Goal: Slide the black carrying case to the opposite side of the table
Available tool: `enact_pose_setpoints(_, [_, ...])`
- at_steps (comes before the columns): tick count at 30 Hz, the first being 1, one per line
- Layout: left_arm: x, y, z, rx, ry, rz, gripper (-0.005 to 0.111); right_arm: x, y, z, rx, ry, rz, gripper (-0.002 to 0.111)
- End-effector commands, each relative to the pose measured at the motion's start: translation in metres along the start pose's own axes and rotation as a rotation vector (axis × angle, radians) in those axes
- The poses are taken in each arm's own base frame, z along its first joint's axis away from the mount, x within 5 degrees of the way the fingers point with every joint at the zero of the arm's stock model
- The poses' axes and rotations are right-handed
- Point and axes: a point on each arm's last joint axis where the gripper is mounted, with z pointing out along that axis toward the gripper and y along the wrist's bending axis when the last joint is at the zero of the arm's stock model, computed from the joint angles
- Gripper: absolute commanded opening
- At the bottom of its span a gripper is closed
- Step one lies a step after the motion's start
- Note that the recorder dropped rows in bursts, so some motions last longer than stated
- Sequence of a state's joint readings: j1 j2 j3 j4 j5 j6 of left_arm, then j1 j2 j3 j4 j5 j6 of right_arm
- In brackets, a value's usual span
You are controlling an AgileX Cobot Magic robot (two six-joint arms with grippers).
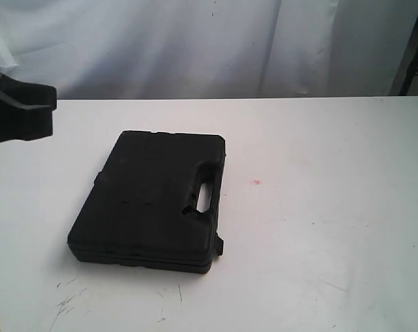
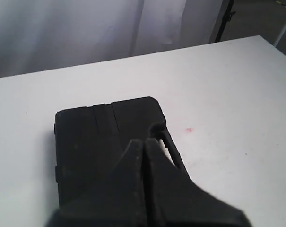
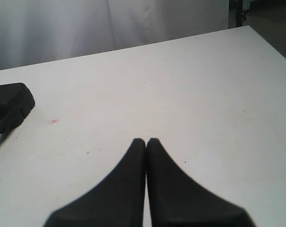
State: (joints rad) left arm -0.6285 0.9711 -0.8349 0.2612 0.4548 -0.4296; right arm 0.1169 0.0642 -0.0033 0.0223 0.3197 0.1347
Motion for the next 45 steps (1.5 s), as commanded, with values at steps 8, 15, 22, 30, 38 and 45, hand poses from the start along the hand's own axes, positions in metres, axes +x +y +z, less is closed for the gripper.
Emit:
enact_pose_setpoints(8, [0.012,0.005,-0.033,0.057,-0.202,0.213,0.0,0.0,0.0,0.0,0.006,-0.009,0.0,0.0])
enact_pose_setpoints(15, [0.067,0.041,-0.047,-0.082,-0.394,0.044,0.0,0.0,0.0,0.0,0.006,-0.009,0.0,0.0])
enact_pose_setpoints(22, [0.119,0.06,-0.065,-0.262,-0.441,-0.007,0.0,0.0,0.0,0.0,0.006,-0.009,0.0,0.0])
enact_pose_setpoints(30, [0.168,0.067,-0.068,-0.372,-0.494,-0.041,0.0,0.0,0.0,0.0,0.006,-0.009,0.0,0.0])
enact_pose_setpoints(38, [0.188,0.067,-0.064,-0.38,-0.469,-0.064,0.0,0.0,0.0,0.0,0.006,-0.009,0.0,0.0])
enact_pose_setpoints(45, [0.194,0.066,-0.065,-0.379,-0.439,-0.065,0.0,0.0,0.0,0.0,0.006,-0.009,0.0,0.0])
